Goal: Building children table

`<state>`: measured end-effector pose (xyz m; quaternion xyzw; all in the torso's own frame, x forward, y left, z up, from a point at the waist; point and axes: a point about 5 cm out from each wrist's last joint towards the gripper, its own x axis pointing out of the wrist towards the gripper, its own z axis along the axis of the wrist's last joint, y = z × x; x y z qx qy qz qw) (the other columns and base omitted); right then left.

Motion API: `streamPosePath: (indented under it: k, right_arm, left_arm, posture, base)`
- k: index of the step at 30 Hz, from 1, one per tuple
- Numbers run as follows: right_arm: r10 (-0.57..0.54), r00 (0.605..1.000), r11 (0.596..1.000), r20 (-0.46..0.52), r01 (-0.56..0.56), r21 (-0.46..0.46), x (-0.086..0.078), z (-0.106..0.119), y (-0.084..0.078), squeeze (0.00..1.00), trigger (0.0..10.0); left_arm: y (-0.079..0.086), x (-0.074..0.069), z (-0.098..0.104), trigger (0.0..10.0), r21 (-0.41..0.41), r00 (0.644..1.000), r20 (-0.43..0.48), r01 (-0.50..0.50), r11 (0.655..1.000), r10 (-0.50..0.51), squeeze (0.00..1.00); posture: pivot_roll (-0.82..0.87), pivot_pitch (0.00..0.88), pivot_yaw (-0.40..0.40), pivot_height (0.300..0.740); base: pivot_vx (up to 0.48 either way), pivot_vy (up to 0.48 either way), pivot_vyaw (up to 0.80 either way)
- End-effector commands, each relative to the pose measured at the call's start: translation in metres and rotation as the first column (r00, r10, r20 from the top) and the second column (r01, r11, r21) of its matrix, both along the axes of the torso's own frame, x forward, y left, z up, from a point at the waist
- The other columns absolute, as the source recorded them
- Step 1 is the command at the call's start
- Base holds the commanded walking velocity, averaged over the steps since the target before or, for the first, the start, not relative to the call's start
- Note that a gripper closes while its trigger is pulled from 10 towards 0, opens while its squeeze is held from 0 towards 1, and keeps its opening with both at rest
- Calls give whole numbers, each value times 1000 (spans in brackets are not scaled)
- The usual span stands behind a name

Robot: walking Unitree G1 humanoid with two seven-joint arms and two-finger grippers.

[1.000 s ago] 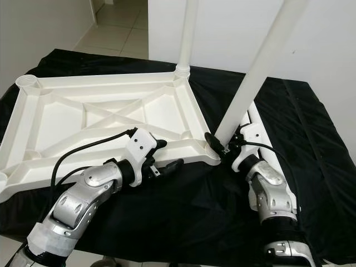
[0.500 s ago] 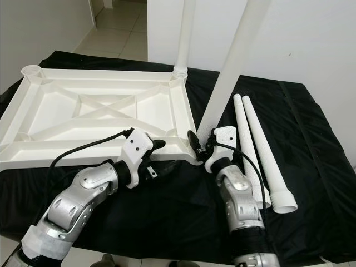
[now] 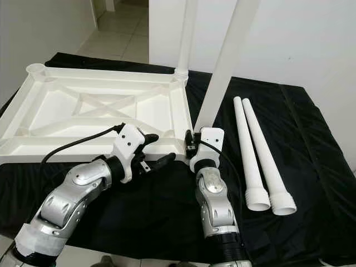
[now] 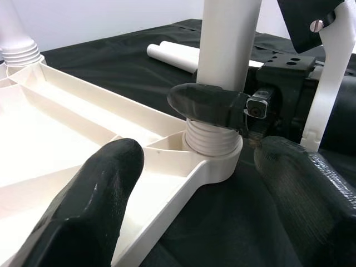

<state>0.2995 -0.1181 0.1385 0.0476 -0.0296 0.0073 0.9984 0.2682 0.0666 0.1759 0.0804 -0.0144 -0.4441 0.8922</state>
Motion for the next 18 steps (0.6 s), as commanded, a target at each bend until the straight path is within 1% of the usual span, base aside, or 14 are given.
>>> streamPosePath:
  k: [1,2,3,4,6,7,9,10,12,13,15,17,18]
  right_arm:
    - [-34,996,999,-80,34,0,-4,-16,-4,0,0]
    - [-40,996,999,-82,41,2,-4,-15,-4,0,0]
    - [-21,997,1000,-74,23,17,-3,-14,-3,0,10000]
    - [-7,998,1000,-68,9,27,-3,-13,-2,0,10000]
    - [15,1000,1000,-22,-15,0,-1,-8,-3,0,10000]
    - [26,1000,1000,-12,-26,3,1,-6,-5,773,10000]
    - [34,999,999,-7,-34,8,2,-5,-7,773,10000]
    - [38,999,999,-7,-37,14,2,-5,-7,1000,10000]
    - [94,995,995,22,-95,18,6,1,-14,1000,10000]
    - [94,995,995,22,-95,18,6,1,-14,1000,10000]
    - [143,989,990,47,-143,-7,9,7,-21,1000,10000]
    - [169,984,985,55,-167,-31,12,12,-27,1000,10000]
    - [169,984,985,55,-167,-31,12,12,-27,1000,10000]
  left_arm:
    - [-1,0,0,10000,1,999,-2,34,999,-34,0]
    - [0,1,0,10000,1,999,-1,32,999,-32,0]
    - [0,1,0,10000,1,1000,0,30,1000,-30,0]
    - [0,1,0,10000,0,1000,1,29,1000,-29,0]
    - [1,1,0,10000,0,1000,2,25,1000,-25,0]
    - [1,1,0,10000,0,1000,3,24,1000,-24,0]
    - [1,2,0,10000,-1,1000,3,23,1000,-23,0]
    - [1,2,0,10000,-2,1000,4,22,1000,-22,0]
    - [1,2,1,10000,-5,1000,5,19,1000,-19,0]
    - [1,2,1,10000,-5,1000,5,19,1000,-19,0]
    - [1,2,2,10000,-10,1000,7,17,1000,-17,0]
    - [1,2,2,10000,-12,1000,8,16,1000,-16,0]
    - [1,2,2,10000,-12,1000,8,16,1000,-16,0]
  posture:
    - [150,12,-64,740]
    - [151,7,-66,740]
    - [151,7,-66,740]
    - [151,7,-66,740]
    - [150,0,-65,740]
    - [151,0,-65,740]
    - [151,0,-65,740]
    - [151,0,-65,740]
    - [151,0,-65,740]
    - [151,0,-65,740]
    - [150,0,-66,740]
    - [150,0,-64,740]
    - [150,0,-64,740]
  base:
    - [0,0,0]
    - [0,0,0]
    - [0,0,0]
    - [0,0,0]
    - [0,0,0]
    - [0,0,0]
    - [0,0,0]
    - [0,0,0]
    - [0,0,0]
    - [0,0,0]
    - [0,0,0]
    - [0,0,0]
    - [0,0,0]
